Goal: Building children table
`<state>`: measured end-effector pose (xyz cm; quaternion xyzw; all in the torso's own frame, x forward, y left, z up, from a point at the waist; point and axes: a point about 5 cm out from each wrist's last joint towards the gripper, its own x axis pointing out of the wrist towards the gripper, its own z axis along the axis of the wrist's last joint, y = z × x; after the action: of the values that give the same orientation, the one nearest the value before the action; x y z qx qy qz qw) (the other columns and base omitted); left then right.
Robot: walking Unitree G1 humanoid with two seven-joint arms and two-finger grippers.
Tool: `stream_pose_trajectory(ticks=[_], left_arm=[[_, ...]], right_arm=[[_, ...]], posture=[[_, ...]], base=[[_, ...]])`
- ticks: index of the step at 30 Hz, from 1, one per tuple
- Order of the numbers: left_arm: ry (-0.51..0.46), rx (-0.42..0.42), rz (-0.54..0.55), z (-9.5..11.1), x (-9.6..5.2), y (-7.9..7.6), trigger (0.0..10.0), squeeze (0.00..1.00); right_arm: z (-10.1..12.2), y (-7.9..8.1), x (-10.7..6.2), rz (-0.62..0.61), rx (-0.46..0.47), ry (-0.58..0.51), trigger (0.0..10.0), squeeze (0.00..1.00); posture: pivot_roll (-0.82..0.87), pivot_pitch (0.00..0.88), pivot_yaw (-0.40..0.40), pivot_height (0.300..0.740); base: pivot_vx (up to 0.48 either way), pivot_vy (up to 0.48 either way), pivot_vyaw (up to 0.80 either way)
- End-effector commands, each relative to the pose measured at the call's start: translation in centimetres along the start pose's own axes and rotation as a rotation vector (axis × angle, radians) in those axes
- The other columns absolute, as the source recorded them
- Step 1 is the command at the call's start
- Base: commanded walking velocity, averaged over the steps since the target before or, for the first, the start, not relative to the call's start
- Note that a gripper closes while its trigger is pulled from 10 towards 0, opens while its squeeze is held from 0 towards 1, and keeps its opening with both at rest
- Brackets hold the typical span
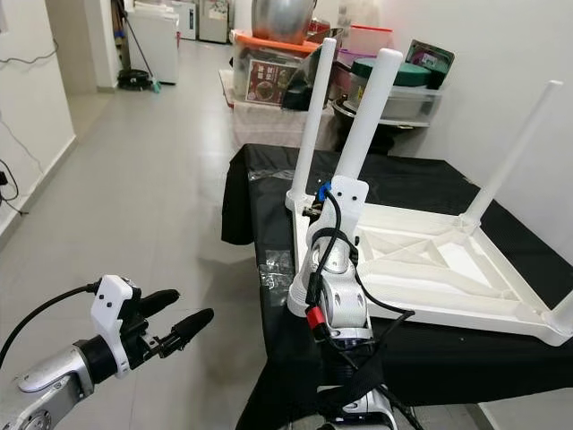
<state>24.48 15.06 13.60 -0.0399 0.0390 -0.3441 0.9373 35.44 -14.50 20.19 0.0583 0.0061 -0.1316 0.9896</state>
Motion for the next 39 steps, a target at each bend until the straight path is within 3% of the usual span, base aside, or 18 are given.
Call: stream_pose_trajectory(ticks=[1, 21, 22, 23, 39], left_arm=[[0.007, -0.007, -0.015, -0.2, 0.1, -0.1, 10.0, 0.00], [0.010, -0.007, -0.024, -0.2, 0.2, -0.1, 10.0, 0.00], [0.010, -0.007, -0.024, -0.2, 0.2, -0.1, 10.0, 0.00], [0.010, -0.007, -0.025, -0.2, 0.2, -0.1, 10.0, 0.00], [0.017, -0.004, -0.033, -0.2, 0.2, 0.1, 10.0, 0.00]], right_arm=[[-4.1, -2.2, 0.0, -0.065, -0.058, 0.179, 10.0, 0.00], [-3.0, -1.8, 0.0, -0.021, -0.030, 0.148, 10.0, 0.00], [-2.9, -1.8, 0.0, -0.020, -0.026, 0.143, 10.0, 0.17], [-2.7, -1.8, 0.0, -0.017, -0.017, 0.139, 10.0, 1.00], [0.3, -1.7, -0.5, 0.010, 0.049, -0.016, 10.0, 1.00]], posture=[[0.07, 0.000, -0.103, 0.740], [0.07, 0.000, -0.101, 0.740], [0.07, 0.000, -0.101, 0.740], [0.07, 0.000, -0.101, 0.740], [0.06, 0.000, -0.091, 0.740]], base=[[0.000, 0.000, 0.00], [0.000, 0.000, 0.00], [0.000, 0.000, 0.00], [0.000, 0.000, 0.00], [0.000, 0.000, 0.00]])
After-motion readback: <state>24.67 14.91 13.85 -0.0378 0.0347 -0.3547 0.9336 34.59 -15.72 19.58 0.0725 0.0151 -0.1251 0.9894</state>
